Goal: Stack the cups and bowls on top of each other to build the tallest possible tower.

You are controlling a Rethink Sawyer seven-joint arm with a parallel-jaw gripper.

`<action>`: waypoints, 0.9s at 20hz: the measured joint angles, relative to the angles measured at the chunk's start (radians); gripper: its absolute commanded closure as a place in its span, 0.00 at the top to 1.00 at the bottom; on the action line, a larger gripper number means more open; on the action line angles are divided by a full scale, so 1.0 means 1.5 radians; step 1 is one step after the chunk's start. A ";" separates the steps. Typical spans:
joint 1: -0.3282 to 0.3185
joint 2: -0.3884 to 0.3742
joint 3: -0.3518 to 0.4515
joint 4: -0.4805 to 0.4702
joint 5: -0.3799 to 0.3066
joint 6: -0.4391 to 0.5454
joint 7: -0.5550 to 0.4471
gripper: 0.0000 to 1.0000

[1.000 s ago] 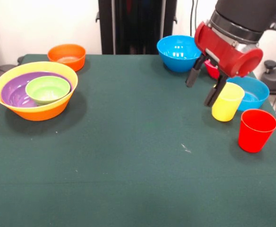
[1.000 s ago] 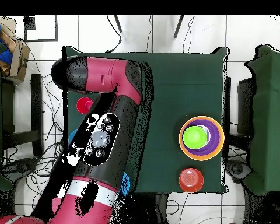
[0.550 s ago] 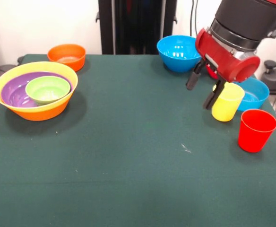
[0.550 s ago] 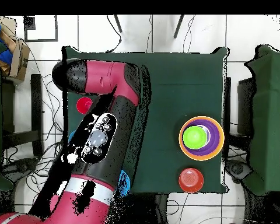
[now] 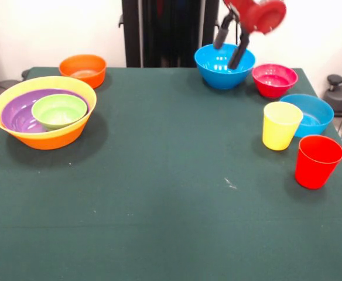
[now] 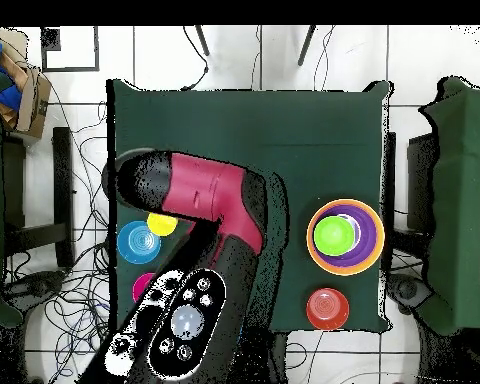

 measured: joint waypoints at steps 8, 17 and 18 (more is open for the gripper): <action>-0.001 -0.052 0.000 0.064 0.000 0.000 0.000 1.00; -0.001 -0.059 0.000 0.090 0.000 -0.029 0.000 1.00; -0.001 -0.059 0.000 0.094 0.000 -0.039 0.000 1.00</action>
